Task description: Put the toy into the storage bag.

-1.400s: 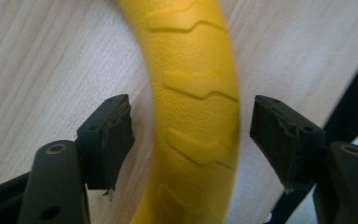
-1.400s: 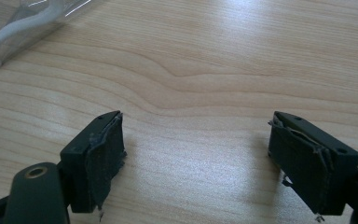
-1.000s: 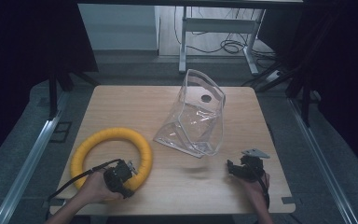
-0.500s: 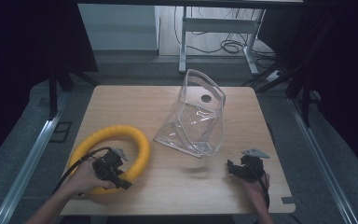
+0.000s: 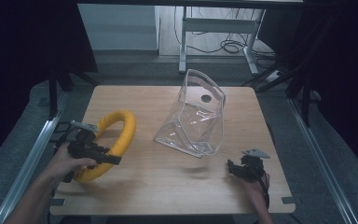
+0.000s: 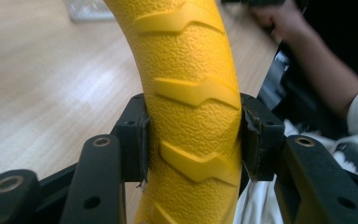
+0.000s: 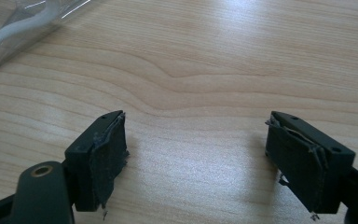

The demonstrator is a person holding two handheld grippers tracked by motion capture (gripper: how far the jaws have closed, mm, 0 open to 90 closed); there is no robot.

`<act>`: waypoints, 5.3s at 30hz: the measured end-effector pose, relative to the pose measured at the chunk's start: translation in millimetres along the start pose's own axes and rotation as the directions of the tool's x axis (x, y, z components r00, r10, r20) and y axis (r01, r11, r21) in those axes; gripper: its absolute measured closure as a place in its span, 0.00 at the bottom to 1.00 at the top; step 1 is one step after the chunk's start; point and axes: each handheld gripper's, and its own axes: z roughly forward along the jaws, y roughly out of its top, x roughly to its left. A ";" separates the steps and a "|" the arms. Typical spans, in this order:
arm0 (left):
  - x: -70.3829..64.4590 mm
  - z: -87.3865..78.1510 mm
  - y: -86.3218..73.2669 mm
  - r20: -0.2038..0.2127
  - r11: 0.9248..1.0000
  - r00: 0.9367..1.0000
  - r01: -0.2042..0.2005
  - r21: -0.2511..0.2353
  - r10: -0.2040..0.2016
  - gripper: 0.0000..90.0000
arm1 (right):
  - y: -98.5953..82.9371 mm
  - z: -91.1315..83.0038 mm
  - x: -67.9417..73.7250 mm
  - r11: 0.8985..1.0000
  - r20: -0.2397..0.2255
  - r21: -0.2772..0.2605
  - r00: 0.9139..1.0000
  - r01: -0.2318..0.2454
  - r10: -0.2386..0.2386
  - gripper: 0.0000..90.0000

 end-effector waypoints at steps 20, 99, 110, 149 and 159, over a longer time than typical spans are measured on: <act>-2.0 -58.0 0.5 0.063 0.935 0.998 0.014 -0.355 0.009 0.56 | 0.0 0.0 -0.4 1.000 0.005 -0.002 1.000 -0.004 0.004 0.23; -134.5 48.1 153.2 -0.192 0.500 0.976 -0.220 -0.838 0.106 0.56 | 0.1 0.0 -0.5 1.000 0.008 -0.001 1.000 -0.005 0.005 0.23; -151.0 57.0 174.7 -0.194 0.504 0.970 -0.241 -0.829 0.145 0.56 | 0.1 0.2 -0.4 1.000 0.009 -0.003 1.000 -0.007 0.007 0.23; -197.0 137.7 205.6 -0.074 0.587 0.965 -0.214 -0.780 0.253 0.56 | 0.2 0.0 -0.4 1.000 0.008 -0.003 1.000 -0.006 0.006 0.24; -204.1 156.7 211.2 -0.027 0.618 0.961 -0.198 -0.761 0.275 0.56 | 0.1 -0.2 -0.2 1.000 0.008 -0.004 1.000 -0.004 0.004 0.24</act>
